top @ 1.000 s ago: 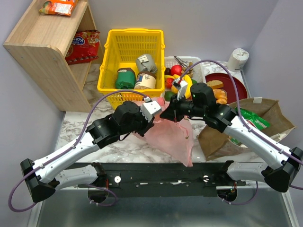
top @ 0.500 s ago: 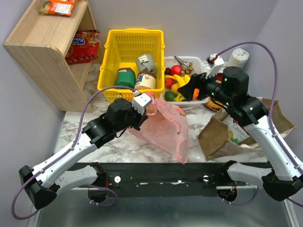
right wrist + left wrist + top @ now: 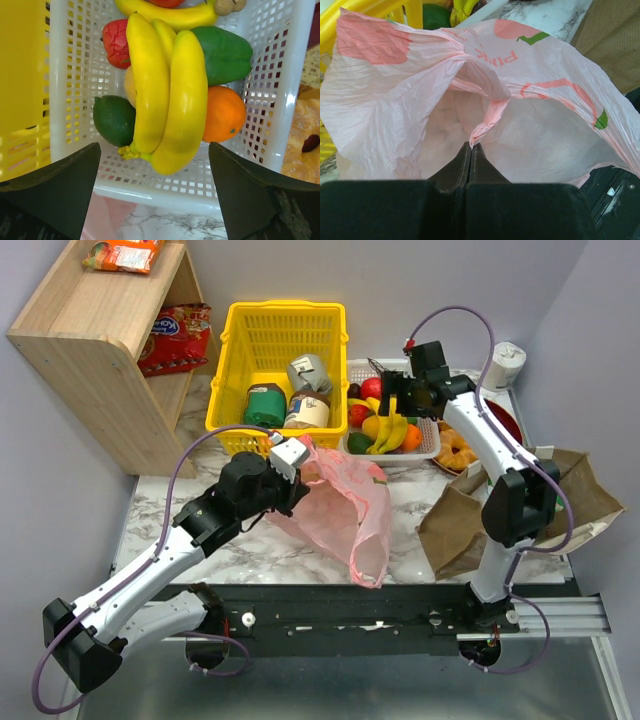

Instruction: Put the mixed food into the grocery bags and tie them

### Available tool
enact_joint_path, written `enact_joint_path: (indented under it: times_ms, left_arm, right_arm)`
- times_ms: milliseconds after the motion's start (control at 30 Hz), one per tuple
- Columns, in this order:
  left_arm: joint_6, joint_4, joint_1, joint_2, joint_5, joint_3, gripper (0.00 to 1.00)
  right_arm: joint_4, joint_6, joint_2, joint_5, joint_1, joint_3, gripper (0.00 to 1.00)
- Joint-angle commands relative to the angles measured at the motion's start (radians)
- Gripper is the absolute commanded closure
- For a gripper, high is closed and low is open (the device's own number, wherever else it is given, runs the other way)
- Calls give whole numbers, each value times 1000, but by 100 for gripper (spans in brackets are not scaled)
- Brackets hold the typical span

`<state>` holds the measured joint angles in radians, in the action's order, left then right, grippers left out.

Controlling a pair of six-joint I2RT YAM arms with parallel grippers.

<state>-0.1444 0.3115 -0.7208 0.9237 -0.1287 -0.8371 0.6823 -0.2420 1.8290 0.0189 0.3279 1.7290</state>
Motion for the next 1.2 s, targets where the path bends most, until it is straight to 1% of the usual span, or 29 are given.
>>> enact_joint_path:
  times_ms: [0, 133, 300, 367, 500, 667, 700, 733, 800, 833, 900, 933, 1000, 1033, 1167]
  left_arm:
    - [-20, -45, 18, -2, -45, -2, 100]
    - [-21, -40, 32, 4, -51, -2, 100]
    - [-21, -41, 44, 4, -55, 0, 100]
    - [-21, -41, 47, 7, -58, 0, 100]
    - [-23, -43, 49, 15, -60, 0, 100]
    - [-23, -38, 52, 18, -55, 0, 100]
    - [-21, -38, 54, 18, -54, -2, 100]
    - [-21, -38, 54, 17, -54, -2, 100]
    - [-20, -40, 55, 15, -46, 0, 100]
    - [-20, -40, 55, 14, -43, 1, 100]
    - [-20, -40, 55, 10, -31, 0, 100]
    - [-20, -40, 55, 6, -28, 0, 100]
    - [-20, -41, 55, 3, -29, -2, 100]
    - [-23, -40, 55, -3, -35, 0, 100]
    - [-44, -60, 63, -28, -69, -5, 100]
  right_arm:
    - [68, 18, 74, 49, 10, 141, 3]
    - [129, 29, 166, 107, 10, 197, 4]
    - [164, 35, 233, 202, 16, 208, 3]
    - [157, 44, 246, 201, 19, 196, 3]
    - [105, 64, 259, 133, 40, 164, 3]
    - [89, 58, 300, 156, 46, 168, 4]
    - [91, 52, 306, 170, 46, 170, 6]
    - [89, 47, 308, 193, 46, 169, 14]
    - [59, 44, 293, 197, 46, 144, 23]
    - [37, 47, 261, 182, 46, 104, 35]
    - [-19, 58, 216, 167, 46, 72, 46]
    - [-32, 59, 195, 158, 46, 57, 60]
    - [-36, 61, 132, 161, 46, 58, 73]
    - [-36, 61, 107, 162, 46, 60, 76]
    - [-46, 58, -34, 168, 46, 47, 77]
